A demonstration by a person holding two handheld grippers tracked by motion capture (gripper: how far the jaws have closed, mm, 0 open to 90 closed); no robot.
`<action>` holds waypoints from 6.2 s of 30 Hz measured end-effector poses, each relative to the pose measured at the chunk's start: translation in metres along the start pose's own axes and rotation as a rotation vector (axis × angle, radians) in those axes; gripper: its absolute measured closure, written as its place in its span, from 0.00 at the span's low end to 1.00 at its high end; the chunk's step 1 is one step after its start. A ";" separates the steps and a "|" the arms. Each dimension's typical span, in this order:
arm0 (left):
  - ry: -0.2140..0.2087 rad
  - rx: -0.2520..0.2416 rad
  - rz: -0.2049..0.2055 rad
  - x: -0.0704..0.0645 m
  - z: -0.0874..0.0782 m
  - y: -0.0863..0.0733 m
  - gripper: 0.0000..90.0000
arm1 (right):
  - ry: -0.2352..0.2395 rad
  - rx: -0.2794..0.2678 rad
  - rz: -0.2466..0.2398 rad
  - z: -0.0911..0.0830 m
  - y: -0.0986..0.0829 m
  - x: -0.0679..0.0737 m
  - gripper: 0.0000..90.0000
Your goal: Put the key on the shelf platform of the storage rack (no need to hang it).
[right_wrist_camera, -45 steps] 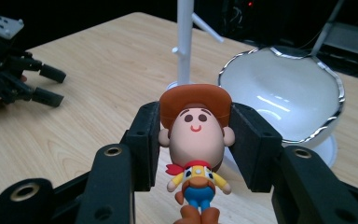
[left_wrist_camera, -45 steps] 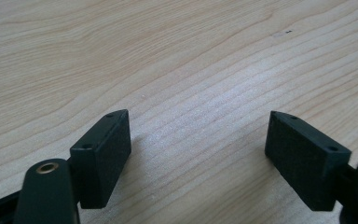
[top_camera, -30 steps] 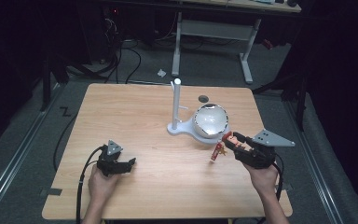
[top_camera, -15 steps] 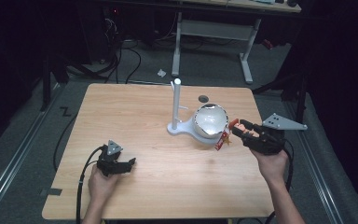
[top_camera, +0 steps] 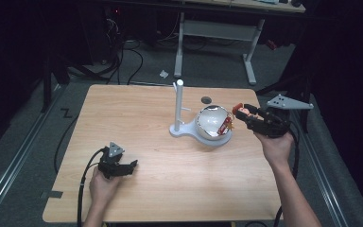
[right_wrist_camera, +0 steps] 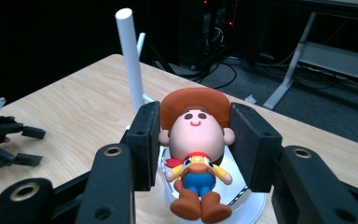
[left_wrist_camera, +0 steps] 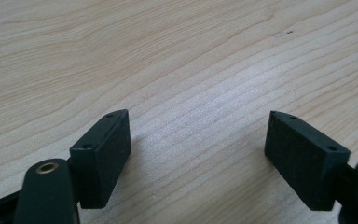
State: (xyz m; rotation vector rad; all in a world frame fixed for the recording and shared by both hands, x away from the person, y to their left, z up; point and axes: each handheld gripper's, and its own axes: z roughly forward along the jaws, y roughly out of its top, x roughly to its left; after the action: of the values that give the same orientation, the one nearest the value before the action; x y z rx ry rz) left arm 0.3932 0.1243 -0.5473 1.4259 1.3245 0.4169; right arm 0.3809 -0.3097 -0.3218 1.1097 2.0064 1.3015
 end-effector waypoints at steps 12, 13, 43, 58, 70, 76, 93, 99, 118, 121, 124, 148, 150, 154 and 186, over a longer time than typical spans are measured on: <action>0.000 0.000 -0.001 0.000 0.000 0.000 0.26 | -0.043 0.055 0.012 0.033 0.005 -0.011 0.62; 0.000 0.000 -0.001 0.000 0.000 0.000 0.26 | -0.043 0.060 0.018 0.037 0.003 -0.011 0.62; -0.001 0.000 -0.001 0.000 0.000 0.000 0.26 | -0.014 0.210 0.127 0.111 -0.040 -0.021 0.61; 0.000 0.000 0.000 0.000 0.000 0.000 0.26 | -0.021 0.268 0.122 0.139 -0.053 -0.018 0.61; 0.000 0.000 0.000 0.000 0.000 0.000 0.26 | -0.038 0.322 0.101 0.152 -0.063 -0.021 0.61; 0.001 -0.002 0.001 0.000 0.000 0.000 0.26 | -0.034 0.363 0.111 0.155 -0.066 -0.023 0.52; 0.001 -0.001 0.001 0.000 0.000 0.000 0.26 | -0.060 0.277 0.109 0.114 -0.058 -0.031 0.51; 0.001 -0.001 0.001 0.000 0.000 0.000 0.26 | -0.054 0.233 0.102 0.096 -0.052 -0.031 0.53; 0.001 -0.002 0.001 0.000 0.000 0.000 0.26 | -0.054 0.142 0.089 0.043 -0.039 -0.025 0.55; 0.001 -0.002 0.001 0.000 0.000 0.000 0.26 | -0.046 0.123 0.086 0.038 -0.039 -0.022 0.55; 0.001 -0.002 0.001 0.000 0.000 0.000 0.26 | -0.032 0.113 0.102 0.033 -0.041 -0.020 0.55; 0.001 -0.002 0.001 0.000 0.000 0.000 0.26 | -0.027 0.063 0.062 -0.010 -0.047 0.010 0.58; 0.001 -0.002 0.001 0.000 0.000 0.000 0.26 | -0.021 0.067 0.071 -0.009 -0.050 0.011 0.58; 0.001 -0.002 0.001 0.000 0.000 0.000 0.26 | -0.021 0.074 0.071 -0.011 -0.054 0.014 0.58; 0.002 -0.002 0.001 0.000 0.000 0.000 0.26 | 0.063 0.083 0.081 0.000 -0.091 0.044 0.58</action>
State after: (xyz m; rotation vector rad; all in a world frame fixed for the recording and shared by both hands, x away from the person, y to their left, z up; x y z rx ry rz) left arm 0.3936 0.1242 -0.5475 1.4249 1.3241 0.4205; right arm 0.3245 -0.2923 -0.4038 1.2137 2.0978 1.3191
